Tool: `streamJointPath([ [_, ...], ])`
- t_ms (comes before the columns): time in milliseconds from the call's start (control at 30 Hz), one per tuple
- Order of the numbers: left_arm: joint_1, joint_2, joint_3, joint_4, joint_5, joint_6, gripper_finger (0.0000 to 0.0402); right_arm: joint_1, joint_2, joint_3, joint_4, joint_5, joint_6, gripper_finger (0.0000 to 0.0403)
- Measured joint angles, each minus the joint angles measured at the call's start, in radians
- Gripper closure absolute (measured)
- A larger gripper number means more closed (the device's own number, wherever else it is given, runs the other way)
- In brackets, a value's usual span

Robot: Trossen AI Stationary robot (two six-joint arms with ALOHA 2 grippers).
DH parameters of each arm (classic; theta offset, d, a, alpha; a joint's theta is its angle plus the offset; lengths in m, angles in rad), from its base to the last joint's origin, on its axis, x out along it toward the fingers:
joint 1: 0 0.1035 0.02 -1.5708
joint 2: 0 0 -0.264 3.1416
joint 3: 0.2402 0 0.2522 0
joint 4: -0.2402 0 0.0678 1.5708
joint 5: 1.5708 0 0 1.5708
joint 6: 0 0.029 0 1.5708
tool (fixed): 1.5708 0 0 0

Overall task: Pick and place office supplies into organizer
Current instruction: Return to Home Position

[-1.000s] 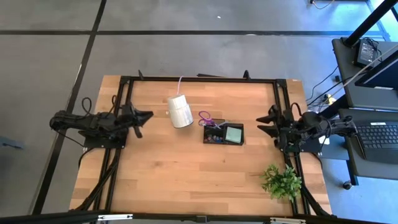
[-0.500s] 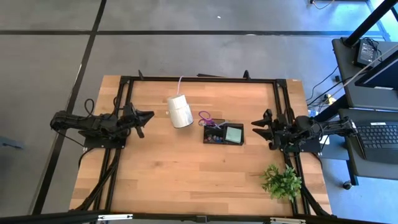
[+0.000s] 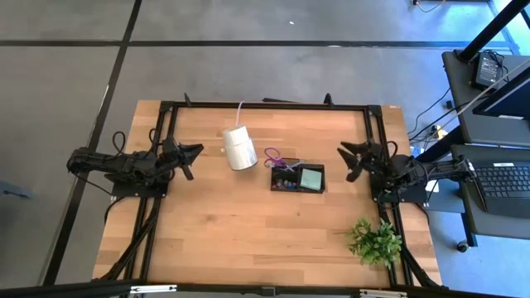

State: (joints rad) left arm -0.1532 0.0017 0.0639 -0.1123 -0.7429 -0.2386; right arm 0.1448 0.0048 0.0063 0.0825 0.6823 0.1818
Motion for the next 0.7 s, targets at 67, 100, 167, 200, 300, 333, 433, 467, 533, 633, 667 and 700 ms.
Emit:
streamJointPath([
  [67, 0.0, 0.0, 0.0, 0.0, 0.0, 0.017, 0.0359, 0.0, 0.001, 0.0, -0.003, 0.079, -0.03, 0.0246],
  [100, 0.0, 0.0, 0.0, 0.0, 0.0, 0.028, 0.0359, 0.0, 0.001, 0.0, -0.004, 0.109, -0.038, 0.0246],
  [167, 0.0, 0.0, 0.0, 0.0, 0.0, 0.062, 0.0359, 0.0, 0.001, 0.0, -0.005, 0.142, -0.067, 0.0246],
  [200, 0.0, 0.0, 0.0, 0.0, 0.0, 0.083, 0.0359, 0.0, 0.001, 0.0, -0.007, 0.143, -0.086, 0.0246],
  [300, 0.0, 0.0, 0.0, 0.0, 0.001, 0.132, 0.0359, 0.0, 0.001, 0.0, -0.007, 0.14, -0.122, 0.0246],
  [333, 0.0, 0.0, 0.0, 0.0, 0.001, 0.138, 0.0359, 0.0, 0.001, 0.0, -0.008, 0.14, -0.134, 0.0246],
  [433, 0.0, 0.0, 0.0, 0.0, 0.002, 0.139, 0.0359, 0.0, 0.001, 0.0, -0.008, 0.139, -0.14, 0.0246],
  [467, 0.0, 0.0, 0.0, 0.0, 0.002, 0.14, 0.0359, 0.0, 0.001, 0.0, -0.007, 0.139, -0.141, 0.0246],
  [533, 0.0, 0.0, 0.0, 0.0, 0.002, 0.139, 0.0359, 0.0, 0.001, 0.0, -0.007, 0.139, -0.143, 0.0246],
  [633, 0.0, 0.0, 0.0, 0.0, 0.003, 0.14, 0.0359, 0.0, 0.001, 0.0, -0.007, 0.136, -0.164, 0.0246],
  [667, 0.0, 0.0, 0.0, 0.0, 0.003, 0.139, 0.0359, 0.0, 0.001, 0.0, -0.008, 0.136, -0.164, 0.0246],
  [700, 0.0, 0.0, 0.0, 0.0, 0.003, 0.139, 0.0359, 0.0, 0.001, 0.0, -0.007, 0.136, -0.165, 0.0246],
])
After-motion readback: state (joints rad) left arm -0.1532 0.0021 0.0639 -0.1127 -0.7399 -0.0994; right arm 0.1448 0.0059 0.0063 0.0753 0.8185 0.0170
